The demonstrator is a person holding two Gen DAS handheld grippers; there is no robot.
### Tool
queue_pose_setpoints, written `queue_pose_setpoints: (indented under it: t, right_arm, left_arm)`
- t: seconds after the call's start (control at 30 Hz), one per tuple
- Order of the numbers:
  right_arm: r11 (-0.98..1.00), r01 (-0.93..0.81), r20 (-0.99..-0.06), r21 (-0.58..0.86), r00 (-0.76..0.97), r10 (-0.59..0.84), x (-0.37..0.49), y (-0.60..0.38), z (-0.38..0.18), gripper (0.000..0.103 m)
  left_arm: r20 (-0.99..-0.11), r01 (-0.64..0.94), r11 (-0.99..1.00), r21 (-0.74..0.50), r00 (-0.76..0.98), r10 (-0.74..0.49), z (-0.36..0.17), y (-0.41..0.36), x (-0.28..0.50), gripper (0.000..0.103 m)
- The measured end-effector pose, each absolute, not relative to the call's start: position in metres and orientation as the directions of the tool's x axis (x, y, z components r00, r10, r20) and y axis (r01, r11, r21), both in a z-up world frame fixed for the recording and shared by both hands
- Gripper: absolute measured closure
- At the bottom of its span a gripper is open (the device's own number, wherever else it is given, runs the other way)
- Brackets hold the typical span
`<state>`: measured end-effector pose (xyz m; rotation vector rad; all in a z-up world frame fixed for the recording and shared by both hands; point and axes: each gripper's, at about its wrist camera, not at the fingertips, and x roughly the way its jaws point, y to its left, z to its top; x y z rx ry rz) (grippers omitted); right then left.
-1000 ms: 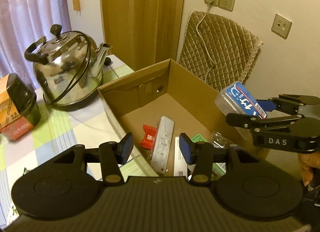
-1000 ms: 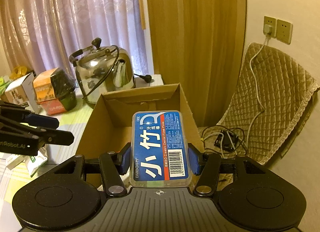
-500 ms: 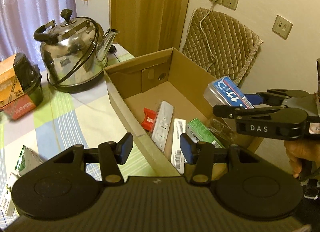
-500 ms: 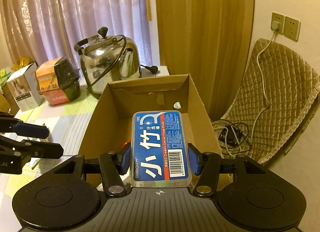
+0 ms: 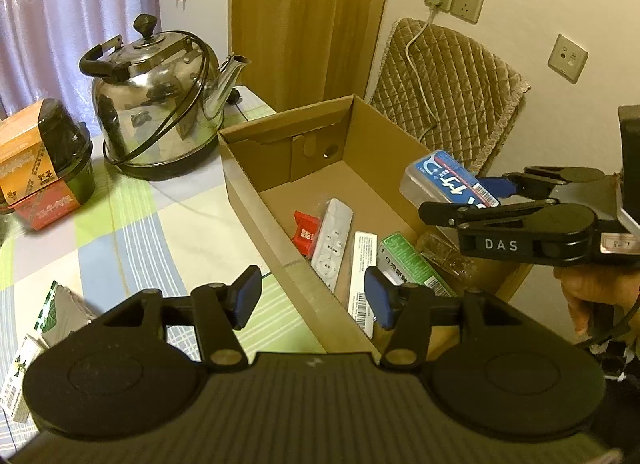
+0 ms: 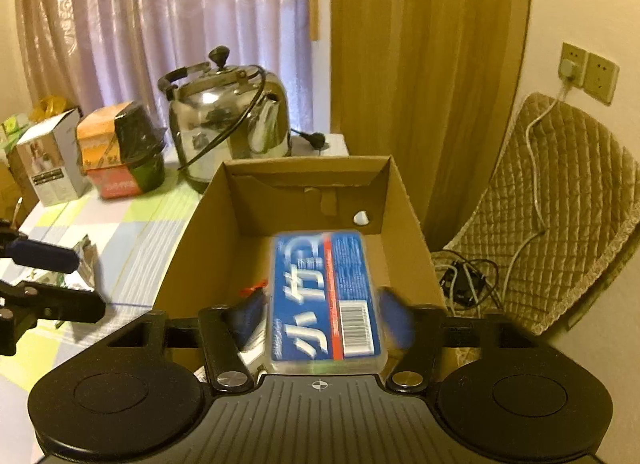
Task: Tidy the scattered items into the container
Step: 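Open the right tool to drop the blue box into the cardboard box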
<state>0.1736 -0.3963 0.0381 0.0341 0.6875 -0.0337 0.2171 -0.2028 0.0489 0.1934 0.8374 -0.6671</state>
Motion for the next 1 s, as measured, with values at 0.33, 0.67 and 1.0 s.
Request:
queue_pose_setpoints:
  t: [0.33,0.67,1.0]
  right_arm:
    - [0.997,0.064,-0.606,0.051,0.795,-0.02,0.159,-0.396,0.05,0.005]
    - [0.993,0.075,-0.61,0.087,0.793,-0.006,0.127,-0.385,0.064,0.005]
    - [0.992,0.042,-0.605,0.123,0.795,0.041,0.092,-0.356,0.086,0.005]
  left_arm:
    - [-0.744,0.586,0.804,-0.105,0.49,-0.454,0.047,-0.184,0.209,0.048]
    - [-0.741,0.544,0.831,-0.117,0.509,-0.438,0.054,-0.158,0.185,0.043]
    - [-0.739,0.491,0.863,-0.122,0.535,-0.409,0.062,-0.121,0.145,0.034]
